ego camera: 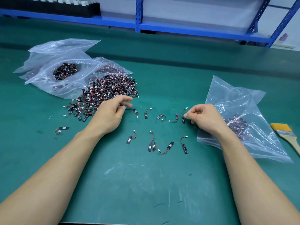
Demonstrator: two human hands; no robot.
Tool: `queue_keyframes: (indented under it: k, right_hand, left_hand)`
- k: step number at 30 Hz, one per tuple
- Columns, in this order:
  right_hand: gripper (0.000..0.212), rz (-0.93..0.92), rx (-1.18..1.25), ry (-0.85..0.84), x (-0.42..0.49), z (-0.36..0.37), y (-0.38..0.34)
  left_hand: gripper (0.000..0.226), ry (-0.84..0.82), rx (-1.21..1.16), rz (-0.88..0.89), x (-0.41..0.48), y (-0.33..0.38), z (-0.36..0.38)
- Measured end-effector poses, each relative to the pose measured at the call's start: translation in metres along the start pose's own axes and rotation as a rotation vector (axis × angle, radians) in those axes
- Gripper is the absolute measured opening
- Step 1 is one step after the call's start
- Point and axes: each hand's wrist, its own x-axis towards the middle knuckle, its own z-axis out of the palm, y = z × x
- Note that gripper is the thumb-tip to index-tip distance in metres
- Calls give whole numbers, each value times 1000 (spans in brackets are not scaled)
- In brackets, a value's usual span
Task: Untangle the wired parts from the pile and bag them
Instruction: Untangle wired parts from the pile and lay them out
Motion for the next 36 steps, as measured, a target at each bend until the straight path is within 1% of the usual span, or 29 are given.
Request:
queue_keyframes:
  k: [36]
  right_hand:
    - [22, -2, 27, 1, 2, 1, 3]
  left_hand:
    - [36, 15, -9, 40, 0, -1, 1]
